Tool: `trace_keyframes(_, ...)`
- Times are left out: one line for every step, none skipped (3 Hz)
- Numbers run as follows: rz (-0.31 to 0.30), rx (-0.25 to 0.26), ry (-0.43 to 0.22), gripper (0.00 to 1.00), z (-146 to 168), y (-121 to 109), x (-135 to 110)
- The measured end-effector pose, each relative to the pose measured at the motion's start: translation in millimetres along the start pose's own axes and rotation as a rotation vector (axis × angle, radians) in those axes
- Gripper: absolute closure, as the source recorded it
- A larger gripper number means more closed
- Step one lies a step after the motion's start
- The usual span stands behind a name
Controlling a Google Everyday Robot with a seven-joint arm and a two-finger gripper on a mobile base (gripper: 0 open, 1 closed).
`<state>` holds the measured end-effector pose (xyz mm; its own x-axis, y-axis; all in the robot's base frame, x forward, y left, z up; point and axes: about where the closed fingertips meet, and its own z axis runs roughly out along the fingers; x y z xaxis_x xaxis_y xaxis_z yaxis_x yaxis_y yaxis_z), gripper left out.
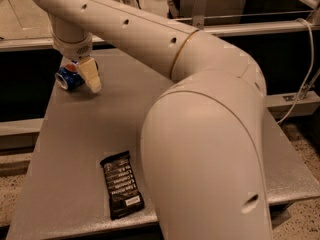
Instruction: Move pepsi can near orange can
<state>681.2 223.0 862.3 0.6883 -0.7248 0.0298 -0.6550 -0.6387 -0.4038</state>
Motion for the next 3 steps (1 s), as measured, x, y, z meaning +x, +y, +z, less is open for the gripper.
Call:
trace_keyframes(-0.016,-0.028,0.005,0.18,11.2,1.5,-0.2)
trace_keyframes(-0.010,-0.037,0.005,0.42,16.1,3.4,1.1)
trace_keyframes(0.010,-0.014,-0.003,0.64,11.3,3.0,2.6)
